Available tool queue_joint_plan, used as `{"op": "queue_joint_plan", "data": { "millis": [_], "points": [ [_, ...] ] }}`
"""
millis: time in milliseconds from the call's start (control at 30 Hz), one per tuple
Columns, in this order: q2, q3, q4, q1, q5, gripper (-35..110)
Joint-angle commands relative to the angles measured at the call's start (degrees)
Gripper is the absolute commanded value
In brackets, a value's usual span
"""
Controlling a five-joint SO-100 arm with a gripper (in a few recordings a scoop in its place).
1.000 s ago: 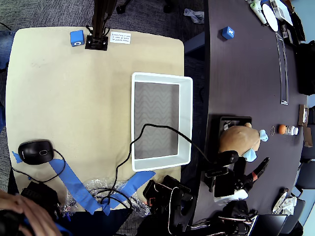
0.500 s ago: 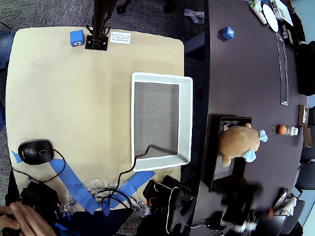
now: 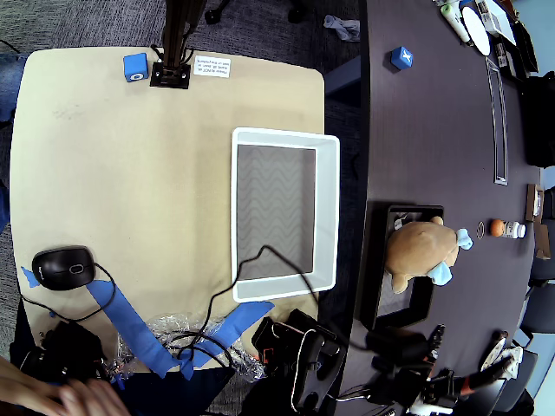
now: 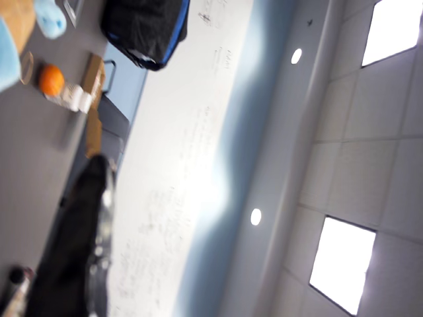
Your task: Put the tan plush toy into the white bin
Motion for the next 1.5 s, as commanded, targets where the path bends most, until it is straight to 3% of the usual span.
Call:
{"op": "queue_joint_plan", "data": {
  "millis": [0,133,333,1467],
  "points": [
    [-0.88,-1.58,-0.18,11.69,7.29,75],
    [-4.04,-1.49,0.00,20.30,14.50,75],
    [-10.99,-1.49,-0.18,23.20,24.35,74],
    [-43.59,-14.94,-0.26,22.85,25.05,74]
  ]
}}
